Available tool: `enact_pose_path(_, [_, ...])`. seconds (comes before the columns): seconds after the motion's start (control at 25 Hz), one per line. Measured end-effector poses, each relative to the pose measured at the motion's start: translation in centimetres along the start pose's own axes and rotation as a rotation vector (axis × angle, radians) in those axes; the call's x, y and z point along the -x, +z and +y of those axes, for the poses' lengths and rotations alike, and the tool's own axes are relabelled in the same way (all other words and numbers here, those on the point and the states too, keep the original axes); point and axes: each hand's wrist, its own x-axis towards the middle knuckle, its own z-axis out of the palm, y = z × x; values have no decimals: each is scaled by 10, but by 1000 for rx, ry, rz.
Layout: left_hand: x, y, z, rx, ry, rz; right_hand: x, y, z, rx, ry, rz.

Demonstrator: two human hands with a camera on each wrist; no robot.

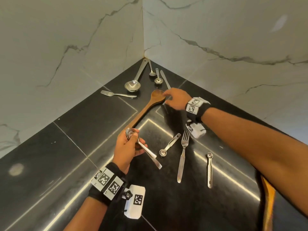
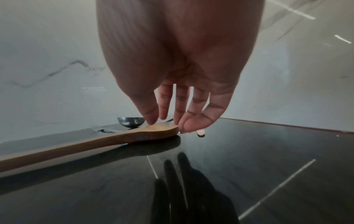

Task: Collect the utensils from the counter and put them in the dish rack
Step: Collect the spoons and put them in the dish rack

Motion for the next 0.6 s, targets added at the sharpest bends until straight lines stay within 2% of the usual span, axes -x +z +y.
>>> enact_pose_path(0.16, [-20,2,9,16,-31,20,-68,1,-10,57,-49,19])
enact_pose_path(0.36, [-30,-9,19,21,-52,48,-125,0,-20,267,-91,-86])
enact_pose_path(0.48, [-31,-19,20,40,-61,84,-141,-1,-24,344,-85,-77])
enact_pose_path(0.6, [-29,-24,17,58,-77,102,-142,1,-26,400,-98,13])
